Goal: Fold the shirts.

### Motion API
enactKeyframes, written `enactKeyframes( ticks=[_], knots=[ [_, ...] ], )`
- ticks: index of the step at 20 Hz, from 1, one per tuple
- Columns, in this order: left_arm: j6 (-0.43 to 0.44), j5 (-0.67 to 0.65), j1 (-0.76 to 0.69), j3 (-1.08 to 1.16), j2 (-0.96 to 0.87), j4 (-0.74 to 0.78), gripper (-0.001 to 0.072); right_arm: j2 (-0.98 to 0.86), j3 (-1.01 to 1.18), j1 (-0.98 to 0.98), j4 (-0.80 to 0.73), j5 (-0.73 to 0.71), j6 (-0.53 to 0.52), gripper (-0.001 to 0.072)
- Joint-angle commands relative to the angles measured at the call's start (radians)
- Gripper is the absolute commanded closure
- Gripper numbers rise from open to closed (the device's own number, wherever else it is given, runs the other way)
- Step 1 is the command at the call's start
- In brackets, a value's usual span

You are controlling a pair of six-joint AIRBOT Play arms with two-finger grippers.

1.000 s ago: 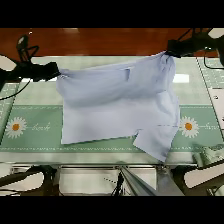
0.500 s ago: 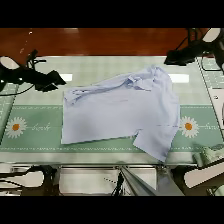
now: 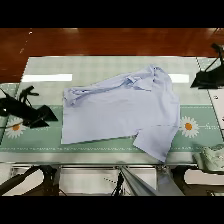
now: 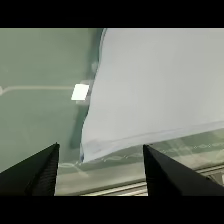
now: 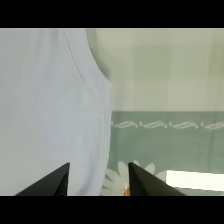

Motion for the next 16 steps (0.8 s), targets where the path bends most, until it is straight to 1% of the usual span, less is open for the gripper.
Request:
enactKeyframes(
  ticks=[1, 3, 5, 7, 9, 12, 13, 14, 15, 16],
  knots=[
    [0.050, 0.006, 0.008, -0.199, 0.076, -0.004, 0.0115, 0.093, -0.233, -0.098, 0.047, -0.048, -0.034, 0.0252],
    [0.068, 0.027, 0.008, -0.242, 0.075, -0.012, 0.0115, 0.125, -0.311, -0.121, 0.060, -0.080, -0.047, 0.0253],
    [0.068, 0.087, 0.008, -0.258, 0.075, -0.045, 0.0116, 0.140, -0.341, -0.120, 0.066, -0.101, -0.055, 0.0254],
    [0.068, 0.163, 0.003, -0.270, 0.068, -0.146, 0.0120, 0.142, -0.343, -0.119, 0.107, -0.103, -0.056, 0.0262],
    [0.067, 0.219, -0.030, -0.278, 0.034, -0.219, 0.0120, 0.142, -0.343, -0.119, 0.148, -0.098, -0.066, 0.0262],
    [0.068, 0.247, -0.116, -0.280, -0.064, -0.227, 0.0129, 0.142, -0.343, -0.119, 0.159, -0.083, -0.073, 0.0262],
    [0.068, 0.248, -0.135, -0.280, -0.095, -0.230, 0.0212, 0.142, -0.343, -0.120, 0.159, -0.079, -0.074, 0.0262],
    [0.068, 0.248, -0.145, -0.280, -0.118, -0.230, 0.0318, 0.142, -0.343, -0.120, 0.157, -0.075, -0.077, 0.0262],
    [0.068, 0.246, -0.145, -0.280, -0.131, -0.230, 0.0462, 0.142, -0.343, -0.120, 0.157, -0.072, -0.076, 0.0262],
    [0.071, 0.246, -0.145, -0.280, -0.133, -0.229, 0.0682, 0.142, -0.343, -0.120, 0.146, -0.064, -0.077, 0.0262]
  ],
)
